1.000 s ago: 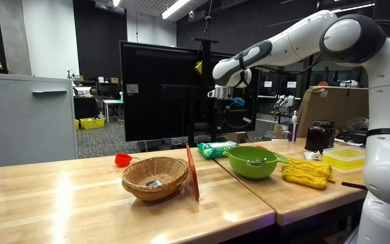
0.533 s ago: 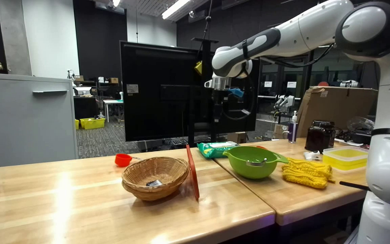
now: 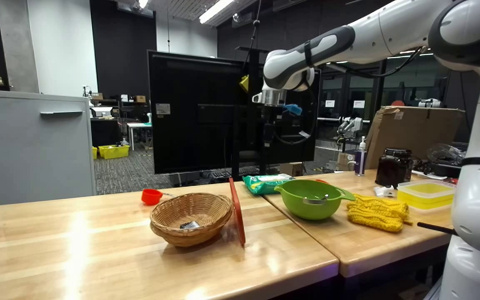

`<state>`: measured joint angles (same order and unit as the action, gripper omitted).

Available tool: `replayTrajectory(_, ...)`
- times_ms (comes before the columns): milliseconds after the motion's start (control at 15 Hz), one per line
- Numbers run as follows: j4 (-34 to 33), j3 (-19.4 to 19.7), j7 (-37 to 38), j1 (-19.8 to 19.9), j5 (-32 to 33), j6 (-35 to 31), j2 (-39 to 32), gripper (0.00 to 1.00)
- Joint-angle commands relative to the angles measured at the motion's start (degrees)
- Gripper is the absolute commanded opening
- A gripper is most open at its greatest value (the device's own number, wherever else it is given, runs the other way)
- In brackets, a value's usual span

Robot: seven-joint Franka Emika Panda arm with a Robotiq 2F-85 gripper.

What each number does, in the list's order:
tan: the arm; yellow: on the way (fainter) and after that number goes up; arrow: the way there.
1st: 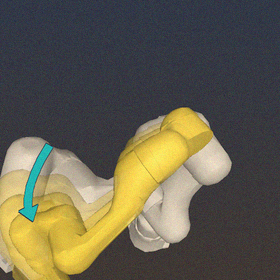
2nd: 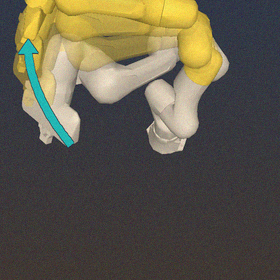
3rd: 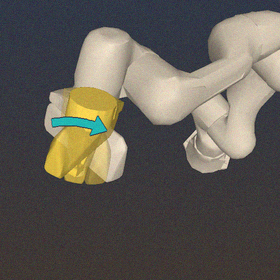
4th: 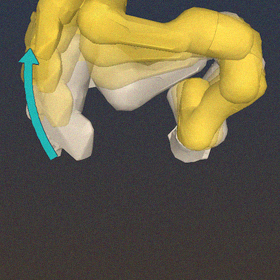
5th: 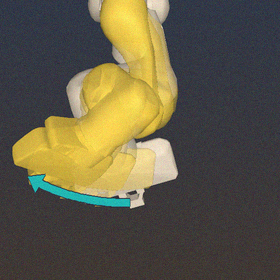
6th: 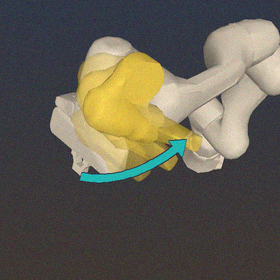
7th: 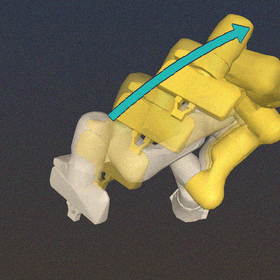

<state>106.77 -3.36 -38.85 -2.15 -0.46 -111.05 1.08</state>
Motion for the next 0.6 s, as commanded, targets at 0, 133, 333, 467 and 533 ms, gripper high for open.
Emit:
replayTrajectory(0, -0.1, 0.3, 0.0, -0.3, 0.0, 0.1, 0.0, 1.00)
replayTrajectory(133, 0.2, 0.3, 0.5, -0.3, -0.1, -0.3, -0.1, 1.00)
replayTrajectory(333, 1.7, 0.0, 4.4, -0.6, -2.2, -3.5, -0.1, 1.00)
replayTrajectory(467, 2.6, -0.6, 8.1, -1.2, -2.8, -5.8, 0.1, 1.00)
replayTrajectory(533, 3.1, -0.9, 9.8, -1.6, -3.4, -6.9, 0.3, 1.00)
